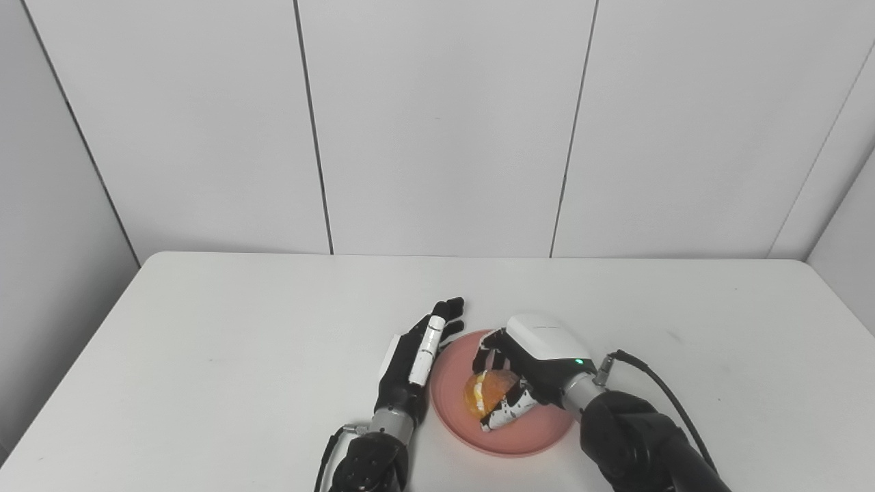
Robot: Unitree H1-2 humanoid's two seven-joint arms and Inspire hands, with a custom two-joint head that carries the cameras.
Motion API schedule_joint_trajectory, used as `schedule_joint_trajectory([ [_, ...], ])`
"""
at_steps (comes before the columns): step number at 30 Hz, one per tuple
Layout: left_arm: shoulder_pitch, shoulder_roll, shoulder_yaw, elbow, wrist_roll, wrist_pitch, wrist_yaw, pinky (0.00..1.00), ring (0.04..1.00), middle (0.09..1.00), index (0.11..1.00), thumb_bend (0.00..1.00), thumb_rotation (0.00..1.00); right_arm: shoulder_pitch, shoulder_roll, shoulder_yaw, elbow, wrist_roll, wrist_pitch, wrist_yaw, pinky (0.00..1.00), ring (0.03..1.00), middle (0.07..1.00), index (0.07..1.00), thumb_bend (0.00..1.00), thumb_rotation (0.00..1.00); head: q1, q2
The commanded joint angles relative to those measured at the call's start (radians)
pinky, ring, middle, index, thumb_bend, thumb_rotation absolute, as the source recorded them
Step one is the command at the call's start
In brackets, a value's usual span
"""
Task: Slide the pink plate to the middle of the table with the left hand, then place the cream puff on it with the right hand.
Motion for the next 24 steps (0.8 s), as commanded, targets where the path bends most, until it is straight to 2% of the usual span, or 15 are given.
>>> schedule_joint_trajectory([
  [1,0.047,-0.003,0.001,0.027,-0.008,0.083,0.002,0.77,0.876,0.877,0.785,0.73,0.94,-0.028,-0.006,-0.002,-0.029,-0.013,-0.024,0.000,0.54,0.664,0.711,0.654,0.91,0.20,-0.001,0.001],
  [3,0.049,-0.002,0.001,0.023,-0.008,0.085,0.002,0.77,0.883,0.875,0.785,0.72,0.94,-0.027,-0.009,-0.002,-0.035,-0.014,-0.027,0.001,0.60,0.703,0.736,0.702,0.98,0.23,-0.001,0.001],
  [5,0.049,-0.004,0.001,0.020,-0.007,0.091,0.006,0.78,0.887,0.875,0.785,0.72,0.95,-0.026,-0.011,-0.004,-0.038,-0.014,-0.030,0.002,0.61,0.708,0.738,0.710,0.99,0.23,-0.001,0.001],
  [9,0.051,-0.008,0.001,0.024,-0.008,0.090,0.008,0.80,0.909,0.887,0.782,0.73,0.95,-0.024,-0.016,-0.011,-0.041,-0.008,-0.033,-0.002,0.65,0.785,0.802,0.738,1.00,0.27,0.001,0.002],
  [17,0.055,-0.012,0.000,0.028,-0.010,0.079,0.009,0.79,0.896,0.885,0.778,0.72,0.94,-0.011,-0.030,-0.045,-0.071,0.019,-0.039,-0.012,0.68,0.809,0.818,0.741,1.00,0.29,-0.007,0.005],
  [21,0.054,-0.014,0.005,0.033,-0.016,0.072,0.007,0.79,0.885,0.874,0.794,0.71,0.94,0.009,-0.031,-0.070,-0.101,0.036,-0.072,-0.057,0.66,0.779,0.777,0.739,1.00,0.30,-0.005,0.005],
  [24,0.057,-0.017,0.008,0.032,-0.015,0.054,0.011,0.79,0.874,0.852,0.797,0.70,0.93,0.035,-0.012,-0.103,-0.117,0.070,-0.124,-0.132,0.69,0.794,0.774,0.738,1.00,0.30,-0.005,0.006],
])
